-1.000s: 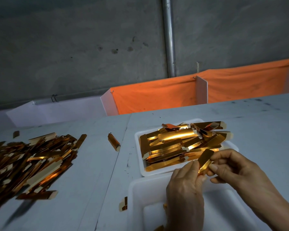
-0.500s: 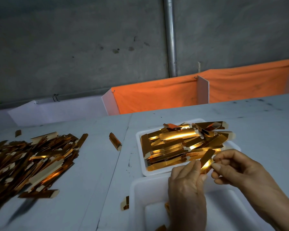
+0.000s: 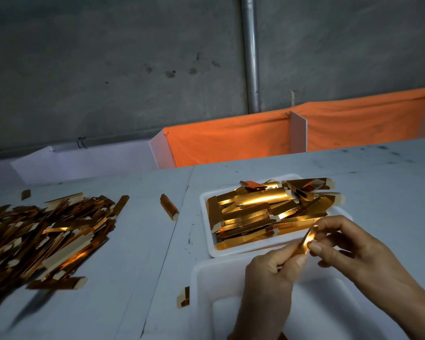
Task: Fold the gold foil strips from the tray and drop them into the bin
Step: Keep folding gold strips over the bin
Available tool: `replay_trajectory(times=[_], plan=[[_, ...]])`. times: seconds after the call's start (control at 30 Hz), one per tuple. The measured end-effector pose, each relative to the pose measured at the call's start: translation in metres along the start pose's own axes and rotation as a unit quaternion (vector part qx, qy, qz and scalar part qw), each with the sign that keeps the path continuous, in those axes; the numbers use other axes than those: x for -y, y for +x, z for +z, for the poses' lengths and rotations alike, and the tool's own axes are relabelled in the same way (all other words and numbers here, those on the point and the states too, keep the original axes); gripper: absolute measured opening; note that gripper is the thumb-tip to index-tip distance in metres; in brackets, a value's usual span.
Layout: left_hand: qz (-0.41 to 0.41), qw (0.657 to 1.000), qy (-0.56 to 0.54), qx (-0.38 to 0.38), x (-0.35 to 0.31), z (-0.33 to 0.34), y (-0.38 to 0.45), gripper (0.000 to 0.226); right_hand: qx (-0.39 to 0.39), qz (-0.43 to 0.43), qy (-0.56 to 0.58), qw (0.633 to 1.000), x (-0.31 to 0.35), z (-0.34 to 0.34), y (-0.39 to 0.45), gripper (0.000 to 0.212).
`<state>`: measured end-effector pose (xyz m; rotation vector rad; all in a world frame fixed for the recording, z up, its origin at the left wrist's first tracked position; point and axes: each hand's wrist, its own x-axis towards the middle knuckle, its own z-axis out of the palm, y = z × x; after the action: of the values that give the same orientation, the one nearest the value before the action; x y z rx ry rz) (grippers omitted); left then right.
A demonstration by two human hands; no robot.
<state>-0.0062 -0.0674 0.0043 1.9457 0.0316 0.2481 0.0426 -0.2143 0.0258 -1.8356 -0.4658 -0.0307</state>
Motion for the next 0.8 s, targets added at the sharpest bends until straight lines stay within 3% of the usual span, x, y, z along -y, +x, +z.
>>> replay_trajectory(times=[0.17,0.33,0.63,0.77,0.8], plan=[[-0.073,0.986,-0.118,0.096,-0.004,-0.009,-0.001,0.021,0.025,-0.01,0.01,1.0,-0.003,-0.008,0.002,0.014],[-0.154,0.954,-0.198,0.161,-0.007,-0.016,0.0,0.028,0.043,0.016,0.005,0.999,-0.007,-0.012,0.005,0.025],[-0.179,0.944,-0.223,0.163,-0.004,-0.02,0.001,0.021,0.103,0.062,0.039,0.992,-0.006,-0.014,0.003,0.029],[-0.168,0.948,-0.222,0.157,-0.002,-0.022,0.001,0.022,0.149,0.095,0.07,0.982,-0.002,-0.017,0.004,0.007],[-0.166,0.948,-0.223,0.158,-0.002,-0.022,0.0,0.022,0.157,0.107,0.079,0.979,-0.003,-0.018,0.005,0.011]])
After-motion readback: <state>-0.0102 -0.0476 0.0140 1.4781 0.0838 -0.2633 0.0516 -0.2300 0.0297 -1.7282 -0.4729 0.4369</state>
